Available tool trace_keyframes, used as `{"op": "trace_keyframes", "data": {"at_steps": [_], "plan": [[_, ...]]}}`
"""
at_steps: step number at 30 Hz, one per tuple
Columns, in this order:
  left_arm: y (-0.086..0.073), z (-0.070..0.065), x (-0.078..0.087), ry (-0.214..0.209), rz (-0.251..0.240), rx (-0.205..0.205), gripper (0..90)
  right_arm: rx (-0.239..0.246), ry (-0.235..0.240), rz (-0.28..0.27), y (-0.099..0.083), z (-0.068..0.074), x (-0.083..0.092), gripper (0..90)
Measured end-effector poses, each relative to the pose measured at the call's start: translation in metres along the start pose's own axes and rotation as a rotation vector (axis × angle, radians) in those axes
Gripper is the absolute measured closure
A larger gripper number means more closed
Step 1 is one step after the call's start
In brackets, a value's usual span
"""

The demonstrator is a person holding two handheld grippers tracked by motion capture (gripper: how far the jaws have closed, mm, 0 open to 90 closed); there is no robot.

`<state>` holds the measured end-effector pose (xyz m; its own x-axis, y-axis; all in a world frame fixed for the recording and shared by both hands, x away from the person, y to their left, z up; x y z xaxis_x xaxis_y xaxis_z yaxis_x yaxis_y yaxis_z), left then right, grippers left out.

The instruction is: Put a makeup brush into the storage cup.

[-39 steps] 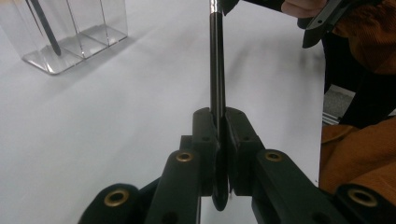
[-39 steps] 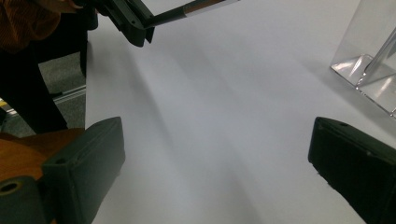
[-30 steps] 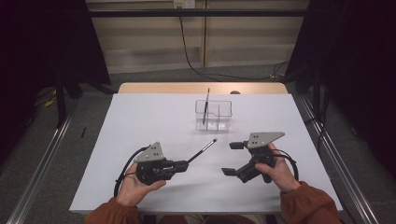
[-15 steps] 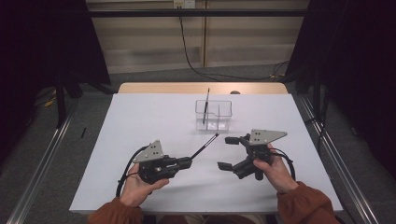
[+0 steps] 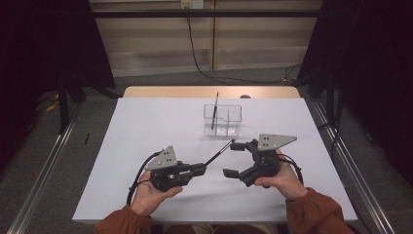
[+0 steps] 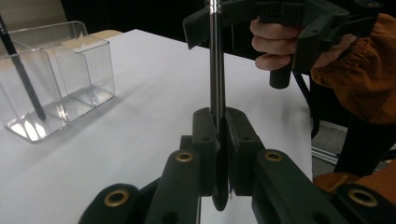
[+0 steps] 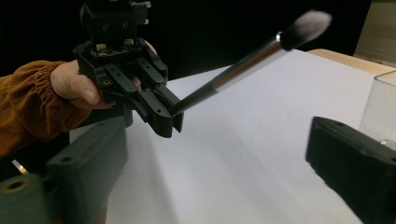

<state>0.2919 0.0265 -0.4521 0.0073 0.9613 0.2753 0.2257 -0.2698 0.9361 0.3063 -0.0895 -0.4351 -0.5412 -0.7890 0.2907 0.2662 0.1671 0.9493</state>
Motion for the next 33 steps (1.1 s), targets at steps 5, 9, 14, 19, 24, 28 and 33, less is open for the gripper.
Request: {"op": "trace_keyframes", "data": {"at_steps": [5,9,14,19,24,28,33], "plan": [[0.001,0.003,-0.003,0.012,0.003,-0.010,83.8,0.018,0.025,-0.017,0.008,0.001,-0.001,25.1],[-0.001,0.002,-0.002,0.012,0.004,-0.011,83.8,0.016,0.030,-0.028,0.010,0.000,-0.001,31.2],[-0.004,0.001,-0.005,0.004,0.015,-0.012,83.8,0.021,0.058,-0.024,0.009,0.001,-0.001,48.4],[-0.005,0.001,-0.007,0.004,0.019,-0.011,83.8,0.001,0.074,-0.032,0.011,-0.001,-0.001,54.7],[-0.009,-0.001,-0.010,-0.004,0.037,-0.021,83.8,-0.016,0.086,-0.020,0.010,-0.002,0.000,69.0],[-0.010,-0.001,-0.013,-0.013,0.044,-0.025,83.8,-0.045,0.104,-0.009,0.010,-0.002,0.001,73.4],[-0.013,-0.001,-0.015,-0.012,0.061,-0.031,83.8,-0.062,0.117,-0.005,0.010,0.000,0.002,74.8]]}}
Point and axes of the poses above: each handheld gripper's, and its own axes: x roughly backward along the jaws, y roughly out of its top, z roughly to its left, the point moved 10 cm from there along -x, roughly forward along the jaws, and after that the axes turned 15 degrees about -y, right-handed, at the moved point
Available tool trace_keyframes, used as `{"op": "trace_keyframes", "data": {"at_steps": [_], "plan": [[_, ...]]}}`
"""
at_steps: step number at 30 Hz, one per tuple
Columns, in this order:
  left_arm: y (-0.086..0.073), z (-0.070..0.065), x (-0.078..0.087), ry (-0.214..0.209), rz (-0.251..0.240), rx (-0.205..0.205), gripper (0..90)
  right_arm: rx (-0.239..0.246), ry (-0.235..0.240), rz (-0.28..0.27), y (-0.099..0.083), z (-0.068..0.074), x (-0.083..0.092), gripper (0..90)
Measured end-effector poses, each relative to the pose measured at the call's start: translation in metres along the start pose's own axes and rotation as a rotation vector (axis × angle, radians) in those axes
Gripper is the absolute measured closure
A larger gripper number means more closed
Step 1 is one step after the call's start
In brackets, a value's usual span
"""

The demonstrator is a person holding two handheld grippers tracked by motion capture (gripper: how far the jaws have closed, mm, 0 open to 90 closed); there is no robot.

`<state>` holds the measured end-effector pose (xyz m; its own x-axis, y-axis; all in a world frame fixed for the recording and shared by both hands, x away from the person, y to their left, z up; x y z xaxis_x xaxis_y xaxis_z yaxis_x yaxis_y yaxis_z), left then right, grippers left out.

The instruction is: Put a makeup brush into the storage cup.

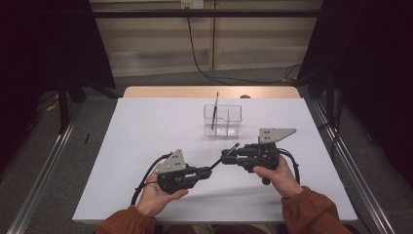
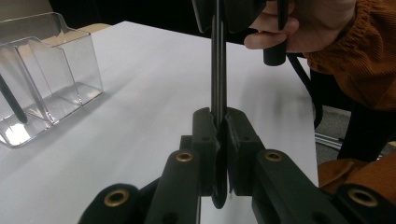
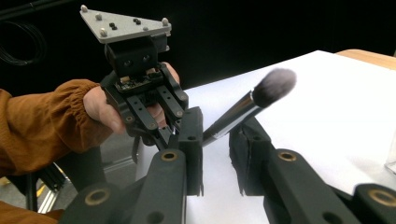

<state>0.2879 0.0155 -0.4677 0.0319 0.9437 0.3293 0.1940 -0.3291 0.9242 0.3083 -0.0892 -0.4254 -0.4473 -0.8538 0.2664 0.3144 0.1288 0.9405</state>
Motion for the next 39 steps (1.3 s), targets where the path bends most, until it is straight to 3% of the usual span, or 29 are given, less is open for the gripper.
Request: {"op": "trace_keyframes", "data": {"at_steps": [12,27,39], "plan": [[-0.005,0.006,-0.008,0.012,0.027,0.006,82.1,-0.039,0.037,0.017,0.003,0.004,-0.002,83.8],[-0.002,0.012,-0.002,0.045,-0.019,0.020,73.6,-0.032,-0.010,0.007,0.010,-0.002,0.000,84.0],[0.004,0.017,0.015,0.118,-0.067,0.046,51.4,-0.043,-0.046,0.018,0.009,-0.009,0.004,84.0]]}}
Point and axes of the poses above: each handheld gripper's, and its own axes: x roughly backward along the jaws, y roughly out of its top, z roughly to its left, the point moved 10 cm from there along -x, roughly forward along the jaws, and after that the axes turned 15 degrees about -y, right-handed, at the moved point
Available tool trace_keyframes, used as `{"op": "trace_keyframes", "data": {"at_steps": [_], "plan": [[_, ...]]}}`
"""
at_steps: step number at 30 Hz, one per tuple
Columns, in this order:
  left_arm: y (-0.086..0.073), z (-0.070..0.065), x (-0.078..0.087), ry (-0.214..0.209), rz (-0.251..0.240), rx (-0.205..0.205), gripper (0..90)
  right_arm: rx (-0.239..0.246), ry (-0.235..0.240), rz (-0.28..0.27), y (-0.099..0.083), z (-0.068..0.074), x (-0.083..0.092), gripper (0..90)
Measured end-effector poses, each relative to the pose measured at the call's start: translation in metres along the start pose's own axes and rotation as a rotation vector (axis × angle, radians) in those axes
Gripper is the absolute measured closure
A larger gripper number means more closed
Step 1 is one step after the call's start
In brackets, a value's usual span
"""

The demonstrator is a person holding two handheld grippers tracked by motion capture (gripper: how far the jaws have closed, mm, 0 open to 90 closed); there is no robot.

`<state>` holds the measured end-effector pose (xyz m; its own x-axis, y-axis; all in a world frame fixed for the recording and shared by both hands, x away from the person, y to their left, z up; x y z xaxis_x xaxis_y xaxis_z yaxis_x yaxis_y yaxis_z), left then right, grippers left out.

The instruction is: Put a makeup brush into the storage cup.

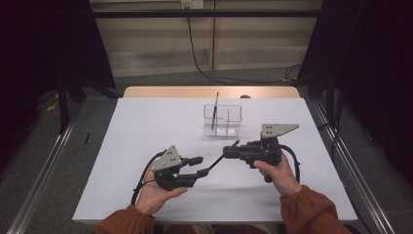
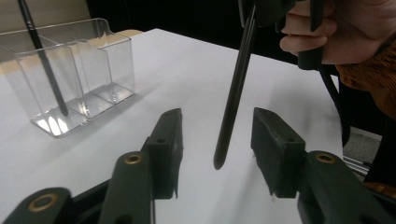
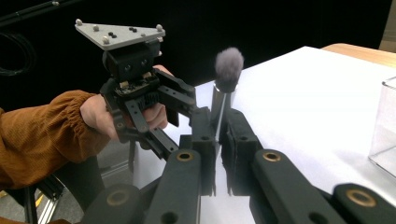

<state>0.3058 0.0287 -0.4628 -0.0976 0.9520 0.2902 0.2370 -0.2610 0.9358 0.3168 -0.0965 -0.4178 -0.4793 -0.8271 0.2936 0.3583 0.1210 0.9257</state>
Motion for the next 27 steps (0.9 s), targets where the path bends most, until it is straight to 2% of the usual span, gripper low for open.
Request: {"op": "trace_keyframes", "data": {"at_steps": [8,11,15,18,20,22,25,27], "plan": [[0.003,0.010,0.017,0.081,-0.031,0.043,24.5,0.003,-0.022,0.005,0.000,-0.004,0.003,84.0],[0.001,0.014,0.025,0.113,-0.040,0.057,17.2,0.001,-0.029,0.007,0.000,-0.006,0.004,84.0],[-0.004,0.019,0.033,0.144,-0.036,0.085,10.9,-0.002,-0.035,0.006,0.000,-0.007,0.005,84.0],[-0.003,0.021,0.044,0.170,-0.041,0.080,8.7,-0.001,-0.037,0.010,-0.001,-0.007,0.006,84.0],[-0.001,0.021,0.051,0.182,-0.065,0.090,6.2,0.000,-0.040,0.011,-0.001,-0.008,0.006,84.0],[-0.002,0.022,0.061,0.209,-0.068,0.095,5.2,0.000,-0.042,0.013,-0.001,-0.009,0.006,84.0],[-0.004,0.023,0.071,0.228,-0.075,0.104,2.1,0.000,-0.051,0.013,-0.001,-0.011,0.007,84.0],[-0.005,0.024,0.077,0.247,-0.077,0.094,2.2,0.000,-0.058,0.012,0.000,-0.013,0.008,84.0]]}}
Point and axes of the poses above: each handheld gripper's, and its own axes: x roughly backward along the jaws, y roughly out of its top, z roughly to its left, the point moved 10 cm from there along -x, roughly forward along the jaws, and after that the axes turned 15 degrees about -y, right-handed, at the moved point
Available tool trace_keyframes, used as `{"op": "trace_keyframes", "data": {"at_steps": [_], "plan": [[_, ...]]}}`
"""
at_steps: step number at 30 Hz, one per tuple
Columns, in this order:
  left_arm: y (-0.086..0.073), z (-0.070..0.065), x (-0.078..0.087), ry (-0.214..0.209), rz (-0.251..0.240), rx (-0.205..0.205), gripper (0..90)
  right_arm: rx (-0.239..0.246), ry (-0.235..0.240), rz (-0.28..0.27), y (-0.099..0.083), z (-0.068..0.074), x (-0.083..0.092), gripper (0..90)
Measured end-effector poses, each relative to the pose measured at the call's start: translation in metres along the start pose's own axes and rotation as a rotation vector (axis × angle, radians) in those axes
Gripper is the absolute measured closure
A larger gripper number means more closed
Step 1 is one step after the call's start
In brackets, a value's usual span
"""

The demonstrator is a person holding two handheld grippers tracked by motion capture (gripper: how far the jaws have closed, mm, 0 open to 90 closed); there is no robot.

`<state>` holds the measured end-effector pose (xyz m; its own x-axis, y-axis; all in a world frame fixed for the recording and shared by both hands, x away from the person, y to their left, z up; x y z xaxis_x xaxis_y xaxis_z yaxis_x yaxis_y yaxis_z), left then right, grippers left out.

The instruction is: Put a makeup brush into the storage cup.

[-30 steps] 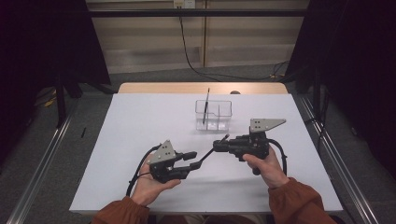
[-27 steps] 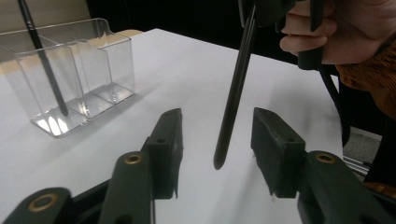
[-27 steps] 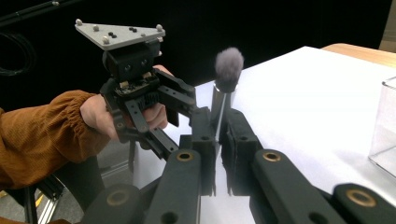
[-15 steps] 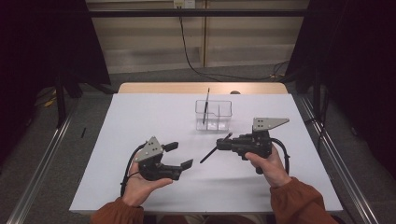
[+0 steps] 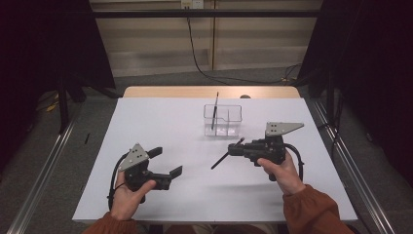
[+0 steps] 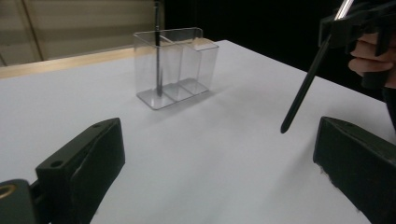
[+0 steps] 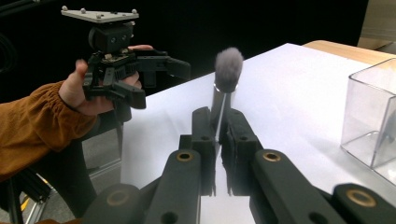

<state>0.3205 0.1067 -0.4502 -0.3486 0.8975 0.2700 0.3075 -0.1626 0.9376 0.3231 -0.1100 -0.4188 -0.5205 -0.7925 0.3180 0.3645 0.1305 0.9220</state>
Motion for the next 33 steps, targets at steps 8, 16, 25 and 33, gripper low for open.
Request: {"op": "trace_keyframes", "data": {"at_steps": [8,16,25,33], "plan": [[-0.001,0.007,0.028,0.076,-0.057,-0.020,2.1,-0.002,-0.027,-0.002,0.001,-0.007,0.005,84.0],[-0.012,0.019,0.053,0.151,-0.057,-0.028,2.0,0.006,-0.064,-0.002,0.003,-0.015,0.008,83.9],[-0.018,0.022,0.061,0.174,-0.082,0.003,2.5,0.020,-0.119,0.007,0.010,-0.030,0.009,83.9],[-0.021,0.020,0.065,0.185,-0.074,-0.024,2.4,0.044,-0.159,0.005,0.024,-0.043,0.008,83.9]]}}
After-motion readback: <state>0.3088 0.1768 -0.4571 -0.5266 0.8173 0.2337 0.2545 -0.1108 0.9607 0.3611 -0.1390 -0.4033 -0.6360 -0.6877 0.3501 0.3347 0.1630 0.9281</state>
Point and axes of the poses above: each handheld gripper's, and its own axes: x roughly backward along the jaws, y roughly out of its top, z roughly to its left, the point moved 10 cm from there along -x, roughly forward along the jaws, and after that the axes turned 15 degrees about -y, right-handed, at the moved point
